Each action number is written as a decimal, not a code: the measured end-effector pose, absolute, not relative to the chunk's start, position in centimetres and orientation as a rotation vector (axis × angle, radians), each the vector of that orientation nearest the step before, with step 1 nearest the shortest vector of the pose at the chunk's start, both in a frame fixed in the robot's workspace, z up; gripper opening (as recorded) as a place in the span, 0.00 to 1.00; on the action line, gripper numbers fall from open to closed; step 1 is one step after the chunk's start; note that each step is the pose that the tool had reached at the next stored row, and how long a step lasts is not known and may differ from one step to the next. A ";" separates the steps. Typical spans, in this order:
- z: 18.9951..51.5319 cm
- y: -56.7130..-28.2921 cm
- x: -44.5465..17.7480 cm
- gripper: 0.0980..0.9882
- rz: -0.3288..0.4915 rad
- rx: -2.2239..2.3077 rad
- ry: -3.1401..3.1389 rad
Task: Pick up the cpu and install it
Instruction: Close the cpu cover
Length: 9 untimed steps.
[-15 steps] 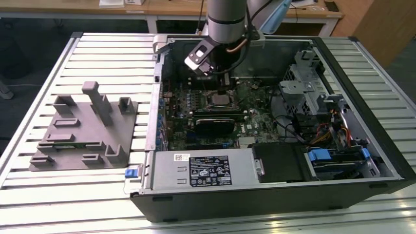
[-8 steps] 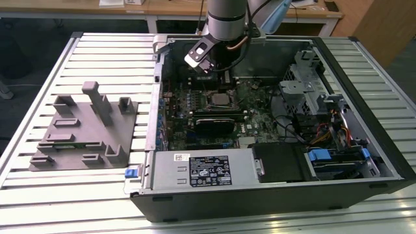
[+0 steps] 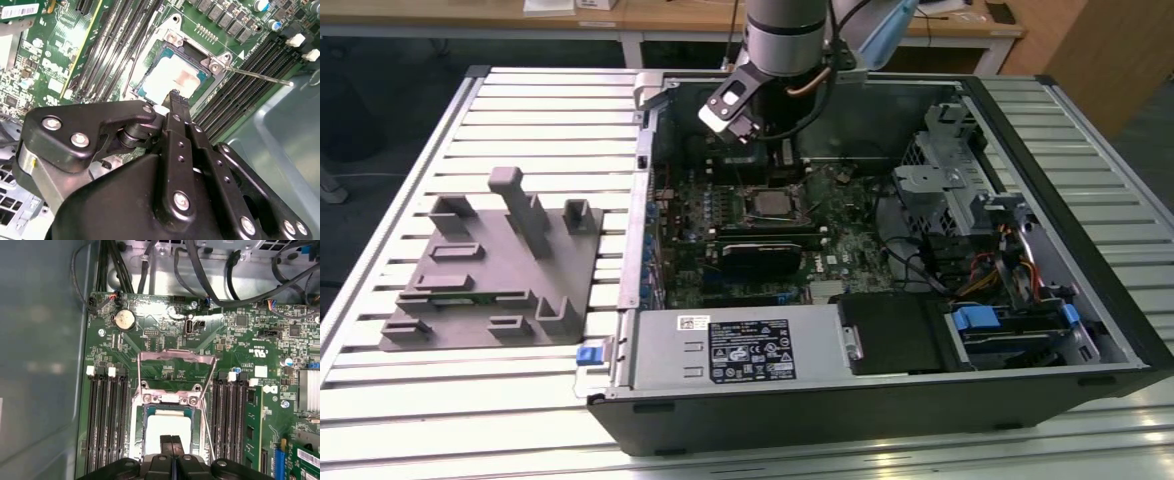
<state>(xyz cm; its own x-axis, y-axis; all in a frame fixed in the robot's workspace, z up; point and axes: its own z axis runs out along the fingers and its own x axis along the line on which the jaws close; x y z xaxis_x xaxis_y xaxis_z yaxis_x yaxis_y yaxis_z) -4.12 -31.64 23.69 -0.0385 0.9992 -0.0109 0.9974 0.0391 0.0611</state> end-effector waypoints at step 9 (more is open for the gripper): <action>25.7 -31.6 -4.1 0.01 0.056 2.143 2.227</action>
